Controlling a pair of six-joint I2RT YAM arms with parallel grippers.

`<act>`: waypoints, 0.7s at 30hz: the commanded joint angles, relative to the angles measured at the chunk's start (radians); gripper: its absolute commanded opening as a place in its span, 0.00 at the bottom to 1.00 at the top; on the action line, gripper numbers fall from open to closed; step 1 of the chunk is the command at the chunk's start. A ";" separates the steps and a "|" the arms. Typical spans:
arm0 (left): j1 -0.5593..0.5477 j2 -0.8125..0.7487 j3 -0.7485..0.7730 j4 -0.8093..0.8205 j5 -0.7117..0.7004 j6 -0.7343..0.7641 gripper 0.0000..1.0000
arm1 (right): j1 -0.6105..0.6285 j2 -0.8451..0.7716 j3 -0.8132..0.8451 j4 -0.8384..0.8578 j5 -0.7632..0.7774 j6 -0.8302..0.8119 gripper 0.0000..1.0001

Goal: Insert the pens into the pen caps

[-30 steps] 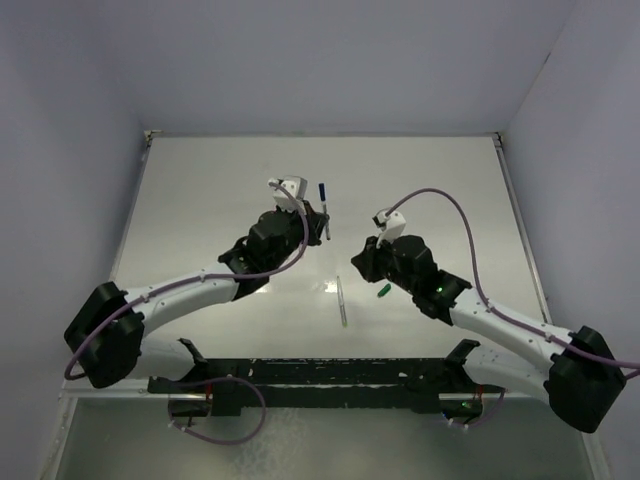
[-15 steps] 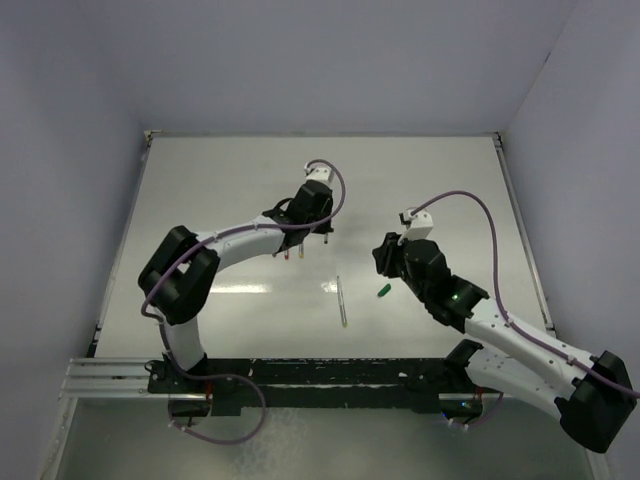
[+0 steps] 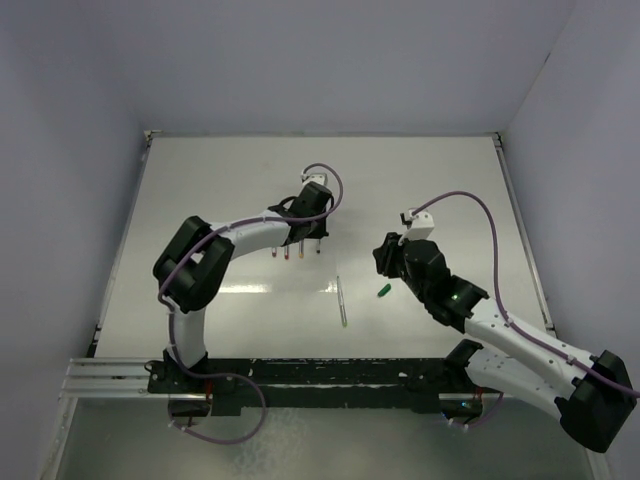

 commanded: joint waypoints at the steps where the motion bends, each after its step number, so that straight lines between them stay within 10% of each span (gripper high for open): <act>1: 0.008 0.025 0.043 -0.026 -0.002 -0.045 0.07 | -0.002 0.004 0.013 0.016 0.019 0.018 0.38; 21: 0.013 0.058 0.074 -0.079 -0.004 -0.084 0.36 | -0.002 0.012 0.010 0.045 0.006 0.012 0.37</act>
